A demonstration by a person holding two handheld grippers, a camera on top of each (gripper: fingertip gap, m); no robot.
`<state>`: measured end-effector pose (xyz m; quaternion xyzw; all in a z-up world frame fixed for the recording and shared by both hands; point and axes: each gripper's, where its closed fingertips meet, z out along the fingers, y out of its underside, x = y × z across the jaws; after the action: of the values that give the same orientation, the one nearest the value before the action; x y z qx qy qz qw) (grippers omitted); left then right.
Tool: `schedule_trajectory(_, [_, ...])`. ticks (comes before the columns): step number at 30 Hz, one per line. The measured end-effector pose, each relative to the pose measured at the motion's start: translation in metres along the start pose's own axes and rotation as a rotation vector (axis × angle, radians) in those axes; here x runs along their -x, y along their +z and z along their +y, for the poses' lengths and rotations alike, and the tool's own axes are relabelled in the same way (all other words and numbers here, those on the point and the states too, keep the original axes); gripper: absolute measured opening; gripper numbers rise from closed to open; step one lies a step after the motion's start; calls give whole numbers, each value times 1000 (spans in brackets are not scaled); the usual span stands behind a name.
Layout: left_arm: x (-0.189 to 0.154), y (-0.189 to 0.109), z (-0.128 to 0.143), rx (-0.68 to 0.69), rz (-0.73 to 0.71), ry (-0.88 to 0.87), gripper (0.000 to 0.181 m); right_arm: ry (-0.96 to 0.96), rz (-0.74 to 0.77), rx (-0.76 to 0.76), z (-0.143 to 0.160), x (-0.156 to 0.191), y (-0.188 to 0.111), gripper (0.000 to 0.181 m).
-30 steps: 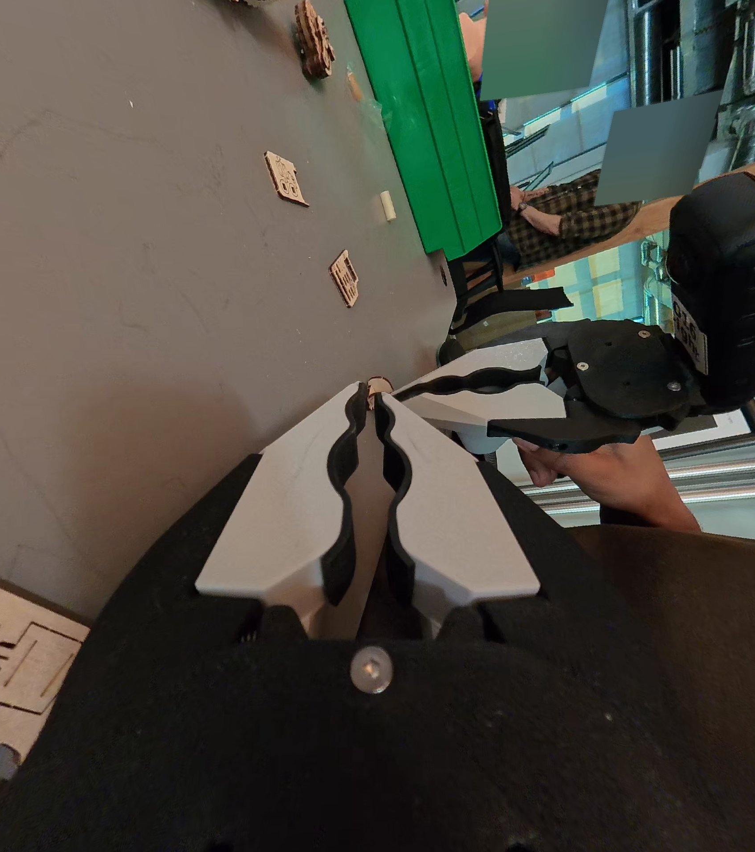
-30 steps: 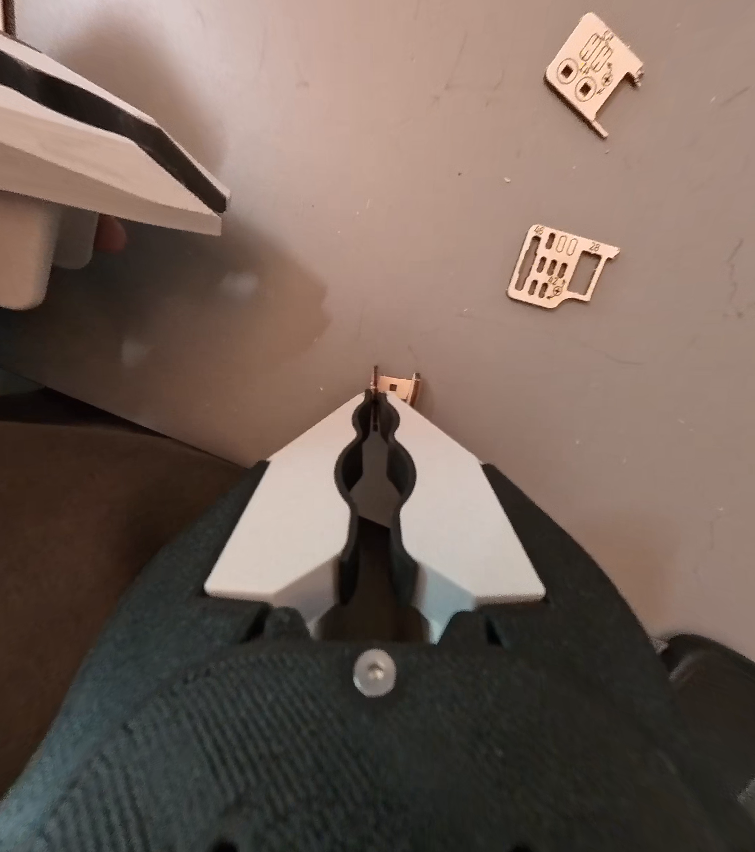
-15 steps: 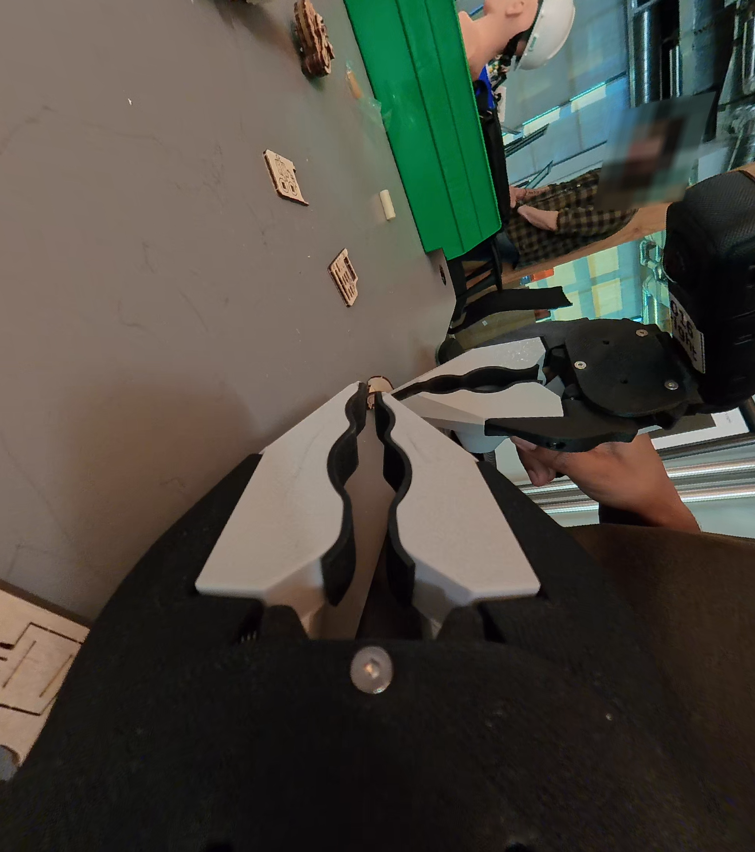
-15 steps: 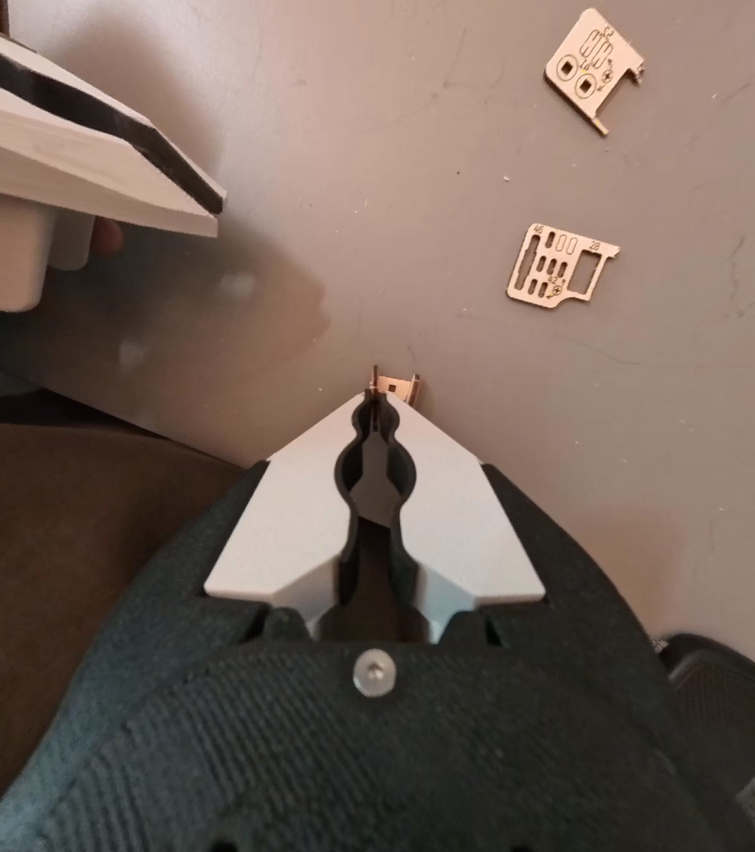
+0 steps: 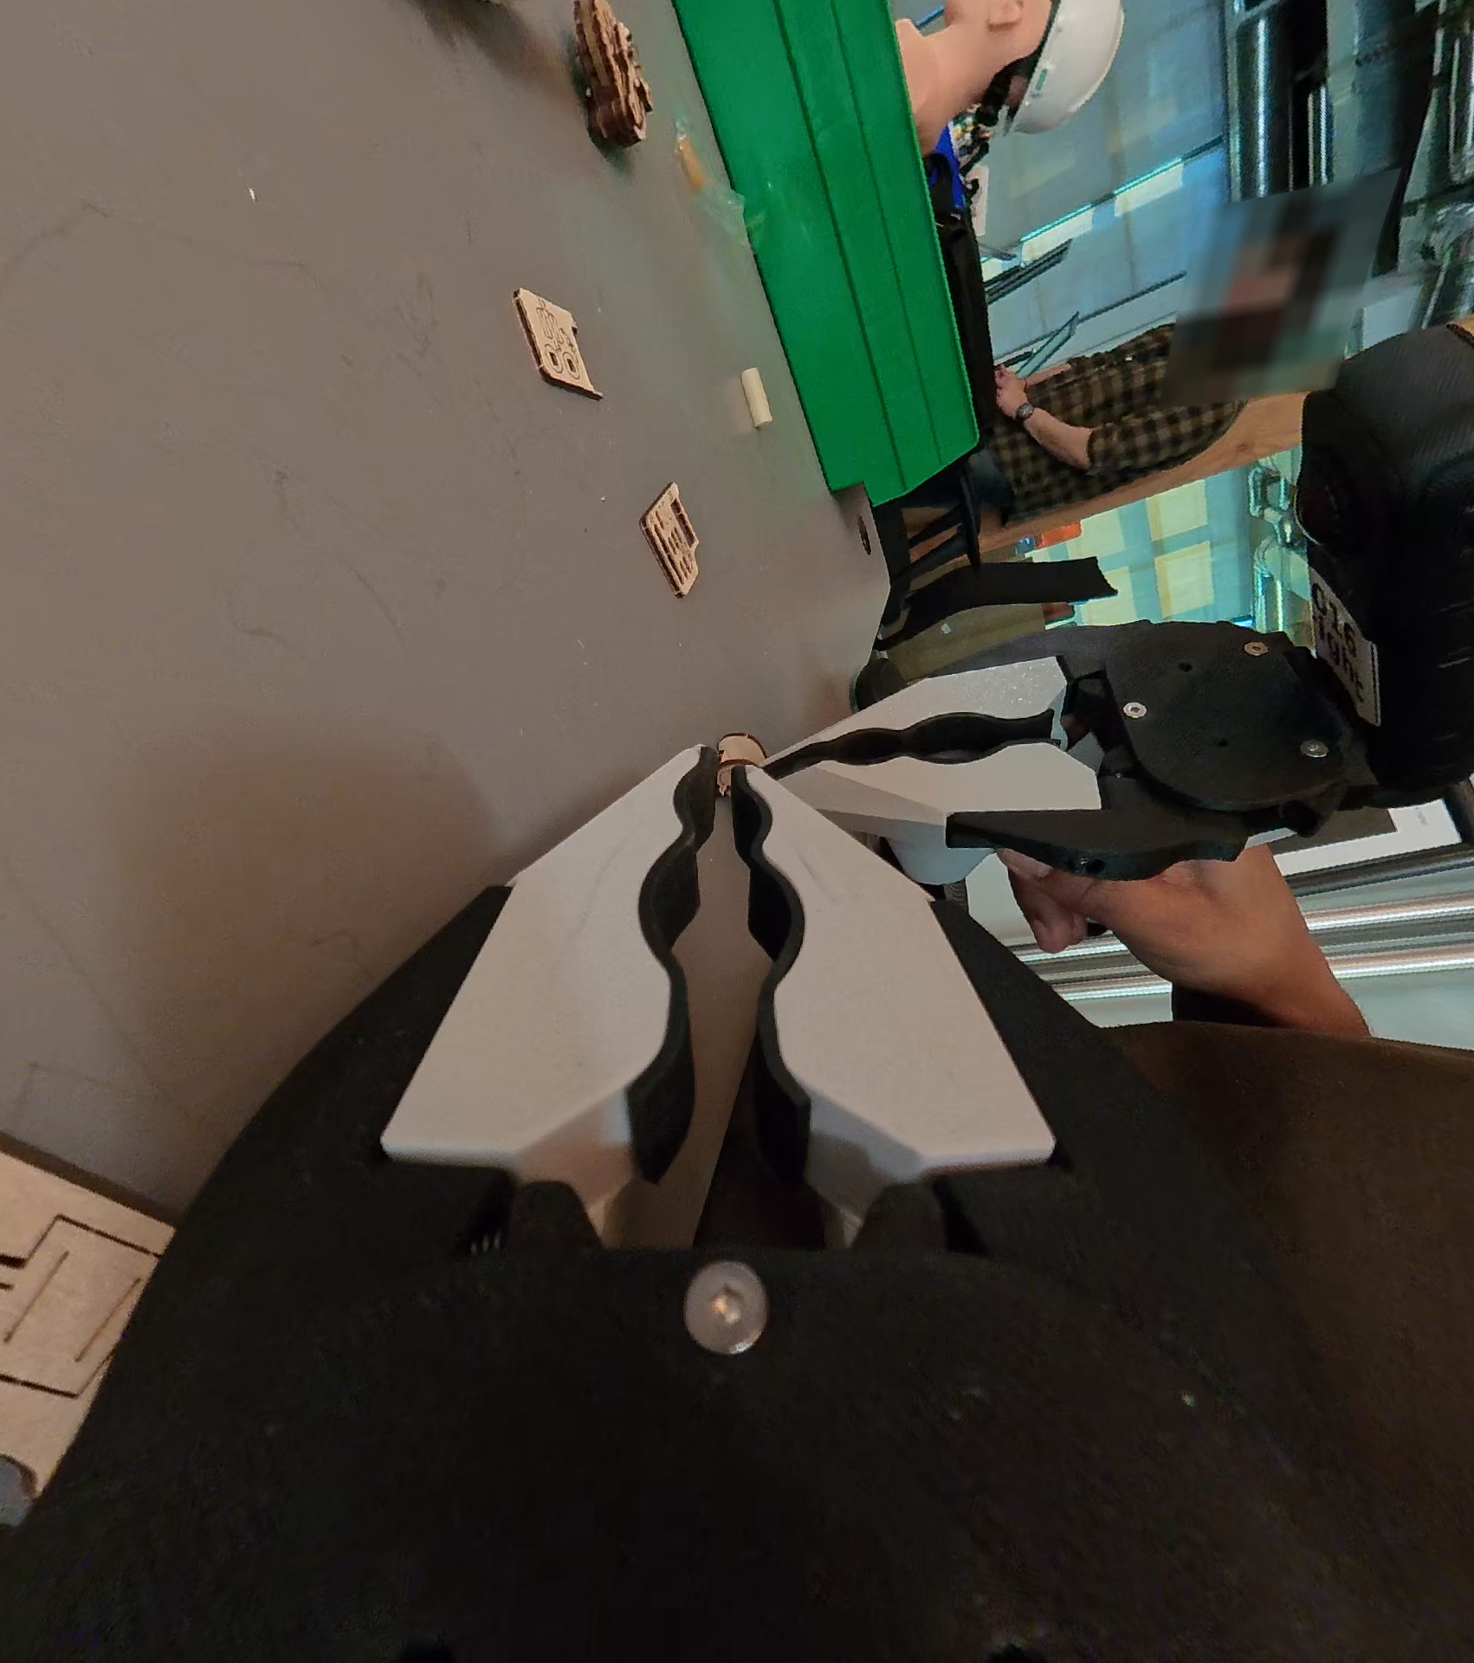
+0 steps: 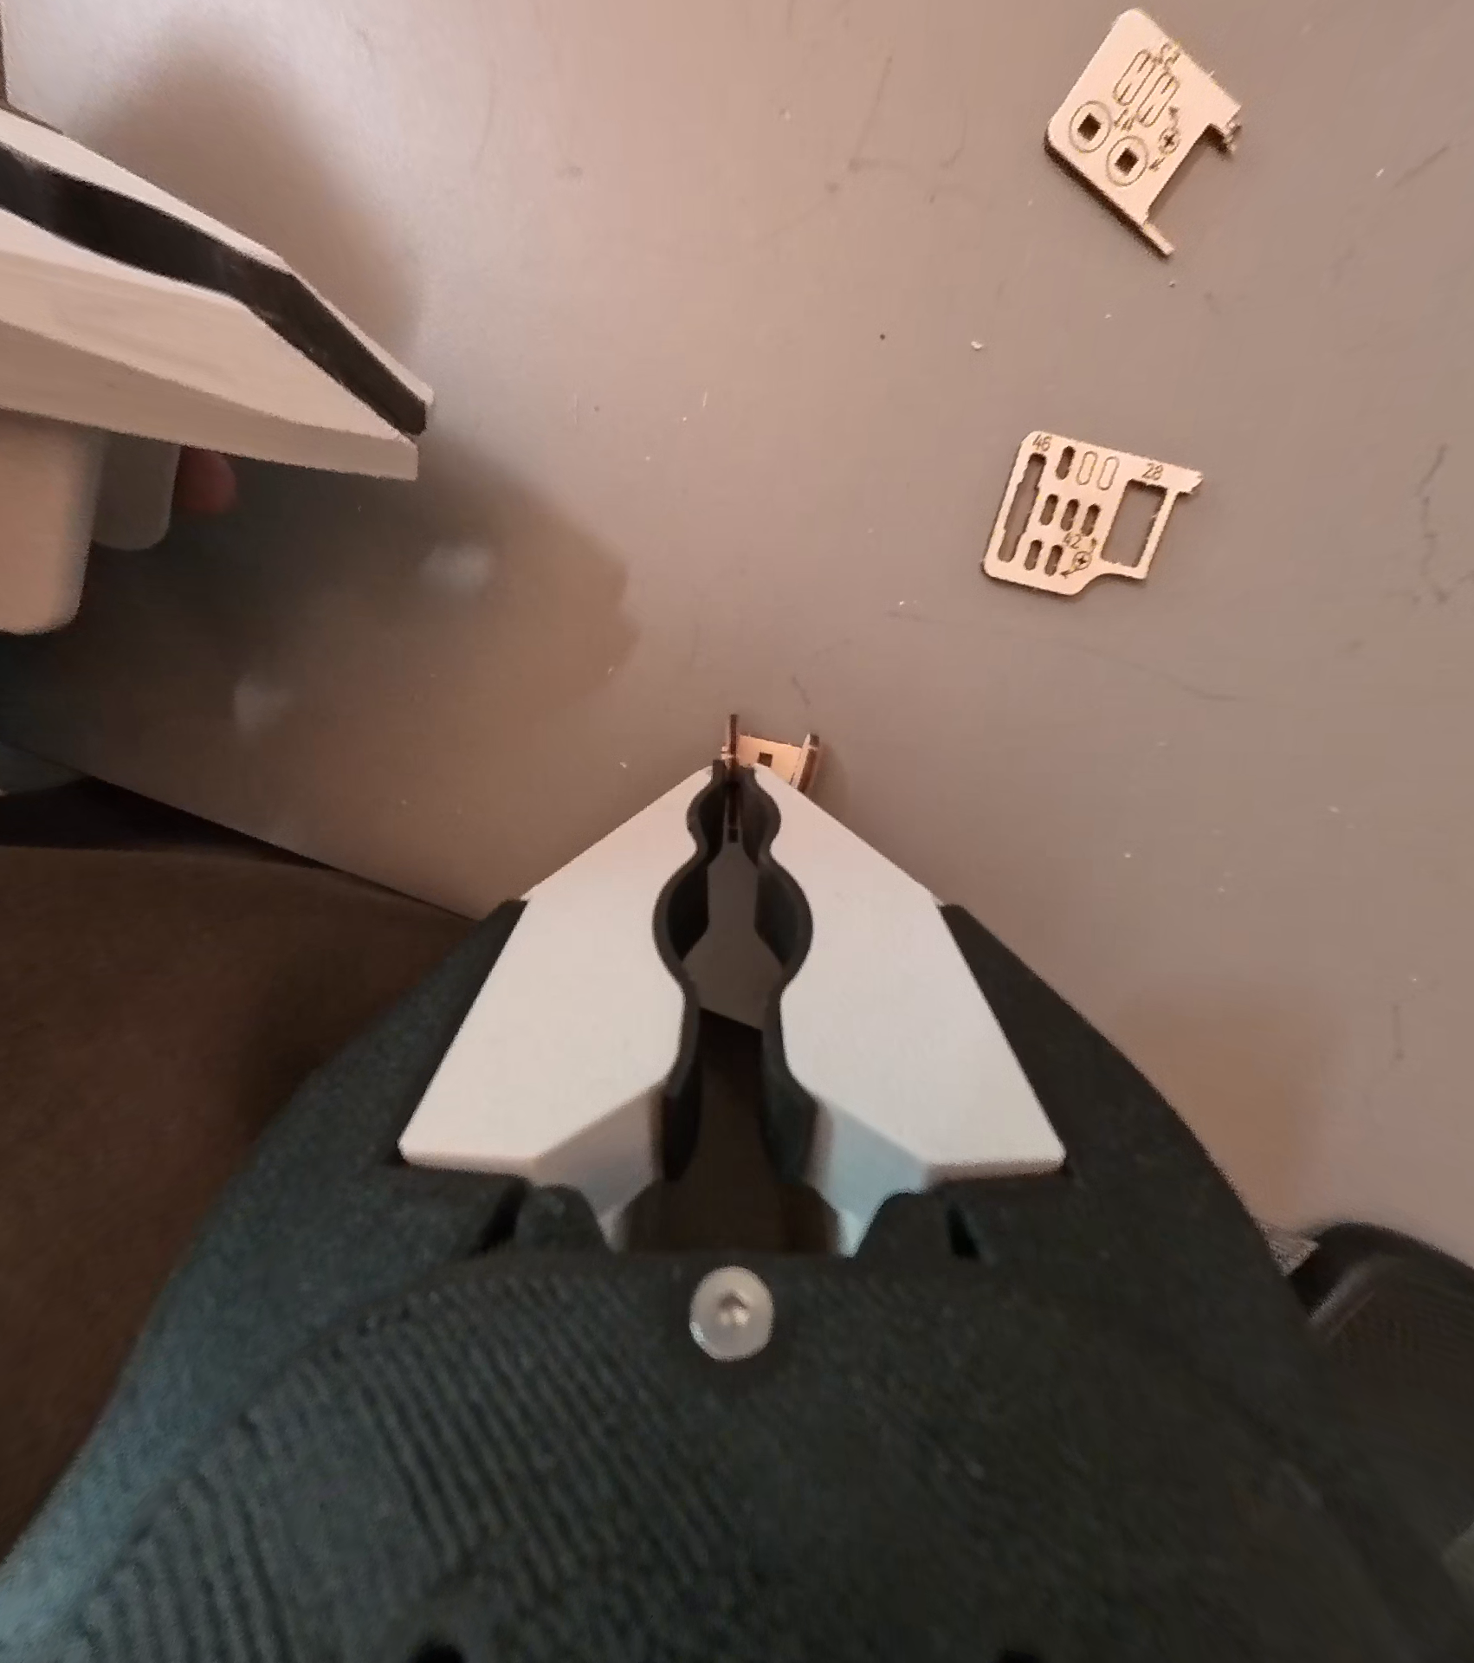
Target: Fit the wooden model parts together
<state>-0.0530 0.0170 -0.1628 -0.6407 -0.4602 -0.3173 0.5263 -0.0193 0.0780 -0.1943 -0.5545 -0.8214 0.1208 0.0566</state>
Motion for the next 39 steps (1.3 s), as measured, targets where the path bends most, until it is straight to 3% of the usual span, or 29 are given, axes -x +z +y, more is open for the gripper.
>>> schedule_trajectory(1, [0, 0, 0, 0, 0, 0, 1, 6, 1, -1, 0, 0, 0, 1])
schedule_trajectory(39, [0, 0, 0, 4, 4, -6, 1, -12, -4, 4, 2, 2, -1, 1])
